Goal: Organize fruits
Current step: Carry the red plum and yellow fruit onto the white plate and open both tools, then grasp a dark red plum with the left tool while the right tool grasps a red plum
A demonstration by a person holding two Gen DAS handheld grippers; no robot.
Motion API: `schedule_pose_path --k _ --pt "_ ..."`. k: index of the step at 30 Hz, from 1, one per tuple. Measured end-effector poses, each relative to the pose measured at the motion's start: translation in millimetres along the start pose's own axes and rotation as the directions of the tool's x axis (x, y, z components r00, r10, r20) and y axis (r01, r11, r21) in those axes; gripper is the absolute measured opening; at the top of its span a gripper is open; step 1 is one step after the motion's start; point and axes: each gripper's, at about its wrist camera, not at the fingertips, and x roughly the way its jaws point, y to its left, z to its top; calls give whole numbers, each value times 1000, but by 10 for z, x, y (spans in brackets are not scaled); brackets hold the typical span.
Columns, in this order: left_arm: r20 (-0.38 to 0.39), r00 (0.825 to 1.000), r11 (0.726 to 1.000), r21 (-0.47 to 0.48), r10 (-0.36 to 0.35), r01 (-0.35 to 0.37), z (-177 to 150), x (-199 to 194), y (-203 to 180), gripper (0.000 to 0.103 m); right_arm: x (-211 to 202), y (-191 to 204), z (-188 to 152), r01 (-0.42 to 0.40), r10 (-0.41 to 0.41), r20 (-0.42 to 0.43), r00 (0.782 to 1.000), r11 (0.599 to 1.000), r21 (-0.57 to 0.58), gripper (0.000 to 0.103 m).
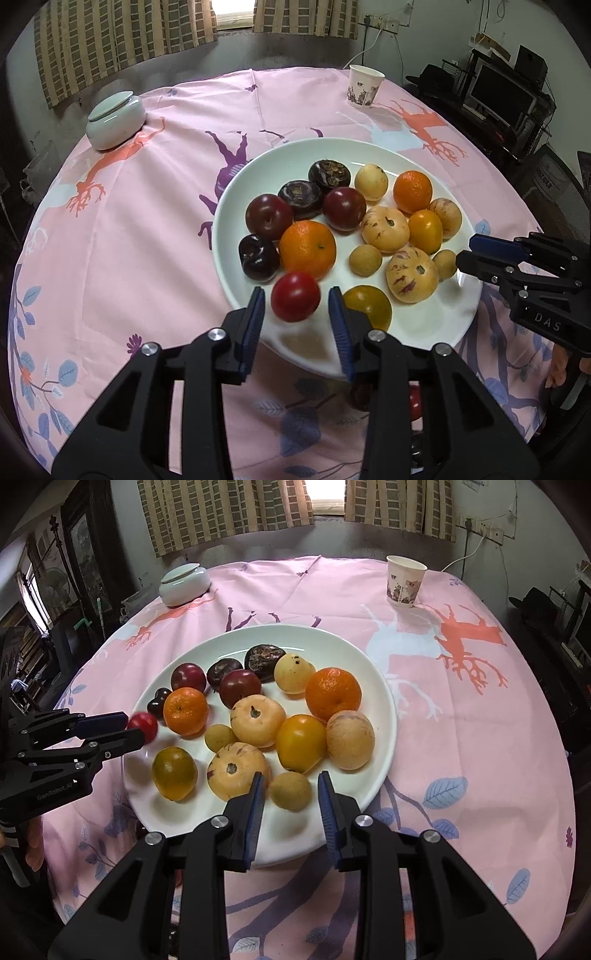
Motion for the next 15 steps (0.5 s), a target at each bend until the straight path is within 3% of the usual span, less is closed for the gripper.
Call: schedule_pose_path --k 1,3,6,10,15 --pt "15 1000 1000 -8 -2 2 3 -43 17 57 -20 -1 9 12 -12 6 1000 1000 -2 41" --pt "52 999 1000 -22 -6 7 -13 -178 40 60 -98 -10 3 26 -26 35 999 1000 4 58" --pt "105 995 999 -44 -1 5 -75 -409 75 60 -231 -15 -39 22 -23 57 998 1000 10 58" --pt "146 989 995 -89 -24 38 -294 -682 141 78 -378 26 -193 -62 61 24 998 997 38 60" --pt "120 992 993 -107 -33 46 -647 -763 173 81 -482 235 -526 -120 121 -31 992 992 22 66"
